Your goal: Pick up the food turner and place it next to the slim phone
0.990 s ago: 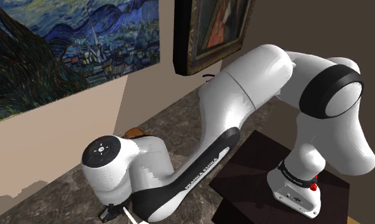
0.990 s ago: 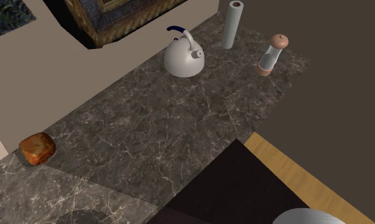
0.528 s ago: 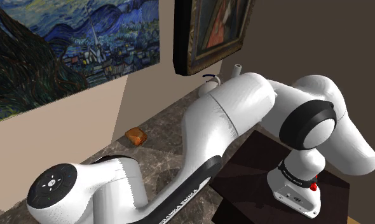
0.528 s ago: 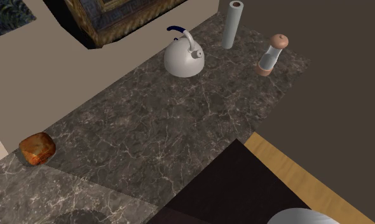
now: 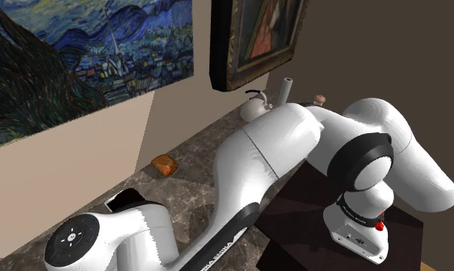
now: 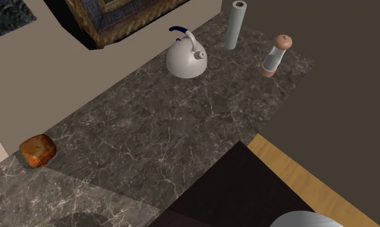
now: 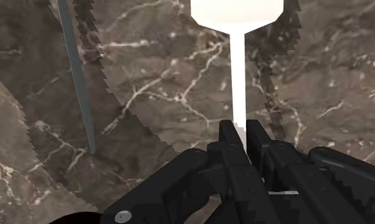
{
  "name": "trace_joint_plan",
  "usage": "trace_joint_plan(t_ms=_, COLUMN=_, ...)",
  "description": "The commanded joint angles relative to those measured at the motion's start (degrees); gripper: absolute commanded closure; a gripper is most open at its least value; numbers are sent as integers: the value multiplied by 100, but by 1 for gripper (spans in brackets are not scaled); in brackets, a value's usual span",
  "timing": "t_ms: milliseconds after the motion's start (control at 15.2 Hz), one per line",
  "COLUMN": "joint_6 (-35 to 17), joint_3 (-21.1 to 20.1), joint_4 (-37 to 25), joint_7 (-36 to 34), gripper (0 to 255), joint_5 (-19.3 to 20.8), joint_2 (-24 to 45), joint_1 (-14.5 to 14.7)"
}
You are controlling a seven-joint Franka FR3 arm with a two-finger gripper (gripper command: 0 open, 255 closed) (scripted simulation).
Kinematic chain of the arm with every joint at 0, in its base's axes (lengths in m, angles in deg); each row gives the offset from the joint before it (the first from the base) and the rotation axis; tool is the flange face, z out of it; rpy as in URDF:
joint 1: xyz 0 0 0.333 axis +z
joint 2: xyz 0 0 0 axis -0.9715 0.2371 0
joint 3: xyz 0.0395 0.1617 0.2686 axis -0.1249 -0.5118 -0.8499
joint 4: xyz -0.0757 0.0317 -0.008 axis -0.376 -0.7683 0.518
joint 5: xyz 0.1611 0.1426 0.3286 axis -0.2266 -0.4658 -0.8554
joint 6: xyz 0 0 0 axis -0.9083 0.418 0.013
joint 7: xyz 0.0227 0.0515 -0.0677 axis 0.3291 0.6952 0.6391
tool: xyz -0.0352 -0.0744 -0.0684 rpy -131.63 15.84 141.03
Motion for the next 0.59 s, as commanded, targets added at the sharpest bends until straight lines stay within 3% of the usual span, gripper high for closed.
trace_joint_plan(t_ms=0, joint_6=-93, joint_3=17, joint_4=-12, joint_7=-13, gripper=255, joint_5=17, joint_2=103, joint_1=9)
trace_joint_plan(t_ms=528, joint_6=-247, joint_3=49, joint_4=-71, joint_7=-33, gripper=255, joint_5=46, joint_2=315, joint_1=30)
